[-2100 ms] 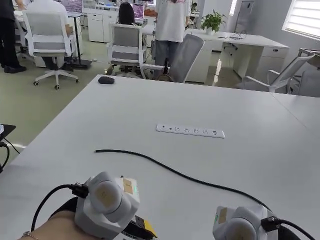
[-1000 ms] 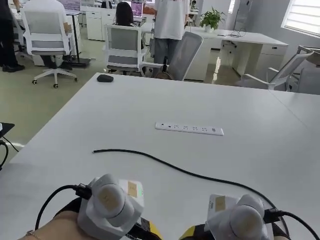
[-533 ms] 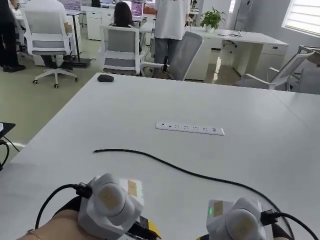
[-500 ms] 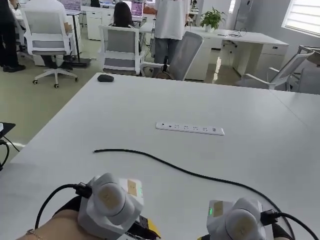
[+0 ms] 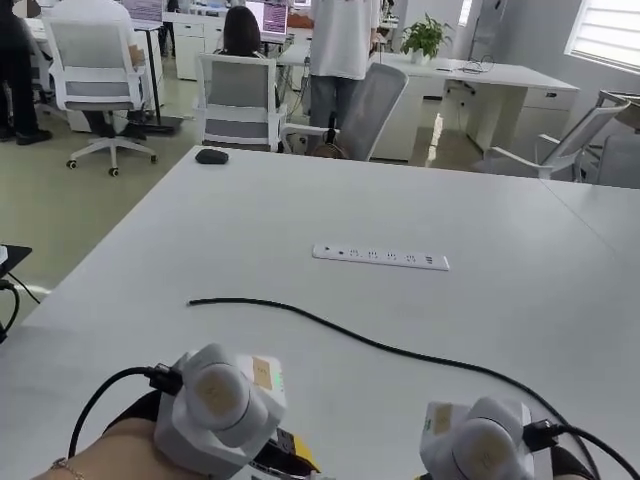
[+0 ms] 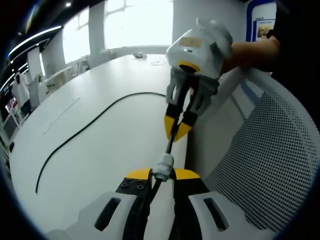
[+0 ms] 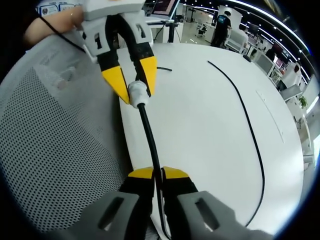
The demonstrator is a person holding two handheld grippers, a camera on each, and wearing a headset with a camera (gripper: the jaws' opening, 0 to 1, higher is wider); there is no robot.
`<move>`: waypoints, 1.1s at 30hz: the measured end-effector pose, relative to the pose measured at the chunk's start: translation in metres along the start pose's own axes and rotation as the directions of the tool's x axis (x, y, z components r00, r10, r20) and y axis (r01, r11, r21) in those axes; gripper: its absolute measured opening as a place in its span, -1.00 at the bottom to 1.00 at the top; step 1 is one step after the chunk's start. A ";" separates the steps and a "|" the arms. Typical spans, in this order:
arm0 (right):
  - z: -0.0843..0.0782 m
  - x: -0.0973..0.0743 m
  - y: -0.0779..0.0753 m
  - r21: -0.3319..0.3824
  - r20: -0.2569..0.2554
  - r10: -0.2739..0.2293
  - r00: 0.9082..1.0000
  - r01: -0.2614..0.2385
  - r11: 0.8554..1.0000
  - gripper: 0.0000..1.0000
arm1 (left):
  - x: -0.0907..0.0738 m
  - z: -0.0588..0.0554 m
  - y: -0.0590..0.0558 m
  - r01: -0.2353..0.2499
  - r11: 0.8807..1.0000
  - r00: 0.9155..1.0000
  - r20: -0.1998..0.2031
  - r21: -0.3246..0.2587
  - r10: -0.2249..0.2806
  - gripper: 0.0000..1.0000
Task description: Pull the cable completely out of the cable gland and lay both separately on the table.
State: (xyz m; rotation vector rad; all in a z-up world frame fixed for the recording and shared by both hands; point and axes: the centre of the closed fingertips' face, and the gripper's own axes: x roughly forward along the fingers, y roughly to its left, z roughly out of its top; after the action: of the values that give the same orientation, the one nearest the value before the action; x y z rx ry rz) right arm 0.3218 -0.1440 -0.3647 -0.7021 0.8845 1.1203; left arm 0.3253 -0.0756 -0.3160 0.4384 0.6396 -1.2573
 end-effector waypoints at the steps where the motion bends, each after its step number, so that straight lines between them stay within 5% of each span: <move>1: -0.001 0.000 0.000 0.003 -0.004 0.000 1.000 0.000 1.000 -0.93 | 0.000 0.000 0.000 0.000 1.000 1.000 -0.001 0.000 0.000 -0.66; 8: -0.003 -0.001 -0.001 0.060 -0.002 0.002 1.000 -0.002 0.998 -0.92 | 0.000 0.002 0.000 0.001 1.000 1.000 0.007 -0.003 -0.001 -0.66; 12: -0.020 0.000 -0.006 0.045 -0.080 -0.021 0.997 0.025 0.999 -0.93 | -0.001 -0.001 0.002 -0.008 1.000 1.000 -0.001 -0.005 0.008 -0.66; 20: -0.033 -0.002 -0.014 0.091 -0.128 -0.044 0.991 0.056 0.994 -0.93 | -0.002 0.000 0.004 -0.016 1.000 1.000 0.007 -0.010 0.016 -0.66; 25: -0.044 -0.003 -0.018 0.027 -0.188 -0.077 0.979 0.084 0.996 -0.93 | -0.002 0.001 0.005 -0.020 1.000 1.000 0.009 -0.012 0.020 -0.66; 29: -0.037 -0.001 -0.016 -0.001 -0.169 -0.075 0.983 0.076 0.997 -0.73 | -0.002 0.001 0.005 -0.021 1.000 1.000 0.006 -0.011 0.021 -0.66; 33: -0.005 0.003 -0.010 -0.084 -0.038 -0.053 0.998 0.050 0.995 -0.37 | -0.001 0.001 0.003 -0.012 1.000 1.000 0.006 -0.004 0.012 -0.66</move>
State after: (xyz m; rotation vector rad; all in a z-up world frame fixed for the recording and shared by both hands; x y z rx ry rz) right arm 0.3304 -0.1495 -0.3692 -0.8140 0.8529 1.1049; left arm 0.3280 -0.0749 -0.3146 0.4350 0.6334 -1.2452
